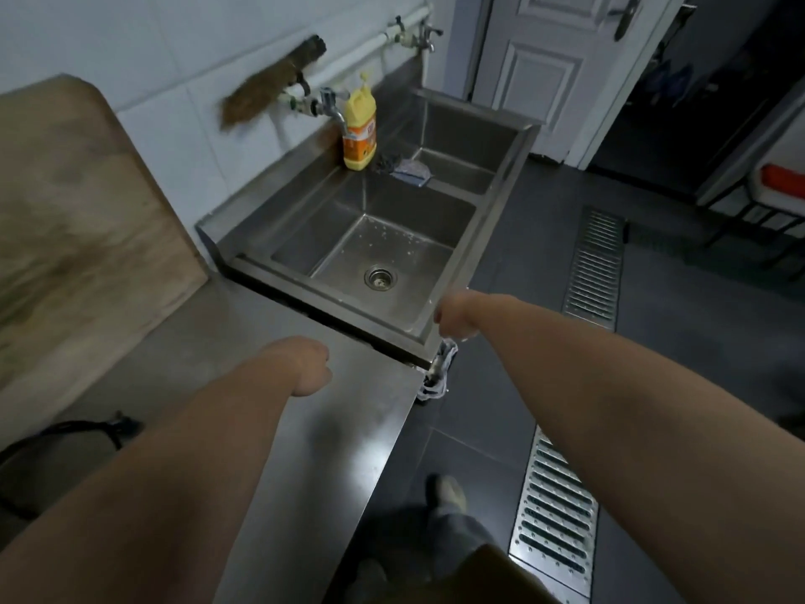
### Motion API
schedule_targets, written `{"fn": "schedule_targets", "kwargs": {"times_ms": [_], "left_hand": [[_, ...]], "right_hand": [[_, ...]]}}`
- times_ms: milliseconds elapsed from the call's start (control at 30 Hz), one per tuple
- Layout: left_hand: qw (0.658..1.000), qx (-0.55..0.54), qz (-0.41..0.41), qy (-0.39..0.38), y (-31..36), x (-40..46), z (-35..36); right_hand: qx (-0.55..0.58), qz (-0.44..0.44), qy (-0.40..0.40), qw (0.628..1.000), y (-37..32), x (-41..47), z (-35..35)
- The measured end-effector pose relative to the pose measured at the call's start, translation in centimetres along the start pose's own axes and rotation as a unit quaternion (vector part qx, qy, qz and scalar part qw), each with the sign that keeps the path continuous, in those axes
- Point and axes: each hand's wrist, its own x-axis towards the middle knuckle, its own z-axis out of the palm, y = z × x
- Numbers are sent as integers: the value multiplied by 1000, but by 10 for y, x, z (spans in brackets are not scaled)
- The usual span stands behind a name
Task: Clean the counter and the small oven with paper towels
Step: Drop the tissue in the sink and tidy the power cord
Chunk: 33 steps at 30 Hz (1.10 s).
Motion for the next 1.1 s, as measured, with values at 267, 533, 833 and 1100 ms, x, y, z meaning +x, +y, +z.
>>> {"fn": "schedule_targets", "kwargs": {"times_ms": [267,533,833,1100], "left_hand": [[998,-34,-60,-10,-30,39,-25],[987,-81,-130,-42,-36,88,-55],[985,-103,-137,-26,-16,114,-83],[971,-152,-182,-38,-31,79,-76]], "right_hand": [[-30,-39,-4,999,1,105,-49],[-47,-113,-46,991,6,230,-71],[-31,-116,-85,989,21,283,-81],[-103,-161,-58,980,-13,293,-96]]}}
